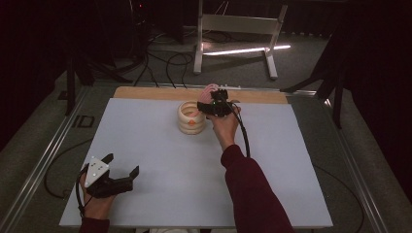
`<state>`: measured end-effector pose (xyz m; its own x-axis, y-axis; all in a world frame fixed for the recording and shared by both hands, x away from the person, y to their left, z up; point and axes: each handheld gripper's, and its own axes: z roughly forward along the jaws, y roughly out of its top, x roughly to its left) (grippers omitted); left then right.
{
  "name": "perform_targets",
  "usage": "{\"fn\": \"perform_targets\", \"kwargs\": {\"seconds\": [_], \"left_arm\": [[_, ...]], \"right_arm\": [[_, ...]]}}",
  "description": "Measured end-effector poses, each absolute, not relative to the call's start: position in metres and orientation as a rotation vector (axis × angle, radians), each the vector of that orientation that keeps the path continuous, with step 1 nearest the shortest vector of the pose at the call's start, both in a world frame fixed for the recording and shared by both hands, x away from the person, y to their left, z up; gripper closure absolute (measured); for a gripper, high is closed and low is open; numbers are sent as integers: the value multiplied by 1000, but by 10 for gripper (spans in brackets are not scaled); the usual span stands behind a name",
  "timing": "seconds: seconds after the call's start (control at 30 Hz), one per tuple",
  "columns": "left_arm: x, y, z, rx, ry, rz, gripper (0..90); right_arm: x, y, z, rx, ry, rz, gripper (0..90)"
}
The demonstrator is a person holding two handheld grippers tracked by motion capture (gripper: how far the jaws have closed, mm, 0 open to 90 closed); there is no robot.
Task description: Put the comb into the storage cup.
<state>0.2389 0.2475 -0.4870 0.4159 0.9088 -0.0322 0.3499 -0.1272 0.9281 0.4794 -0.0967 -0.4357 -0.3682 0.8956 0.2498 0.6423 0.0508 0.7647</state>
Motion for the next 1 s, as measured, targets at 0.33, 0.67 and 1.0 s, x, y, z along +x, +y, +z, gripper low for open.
{"fn": "perform_targets", "kwargs": {"seconds": [0.33, 0.67, 1.0], "left_arm": [[239, 247, -487, 1691, 1111, 711, 3], [240, 247, -487, 1688, 1115, 714, 3], [241, 246, -488, 1691, 1124, 711, 3]], "right_arm": [[476, -104, -437, 1516, 2096, 1183, 132], [468, -113, -433, 1451, 2135, 1163, 117], [450, -133, -431, 1348, 2171, 1158, 92]]}}
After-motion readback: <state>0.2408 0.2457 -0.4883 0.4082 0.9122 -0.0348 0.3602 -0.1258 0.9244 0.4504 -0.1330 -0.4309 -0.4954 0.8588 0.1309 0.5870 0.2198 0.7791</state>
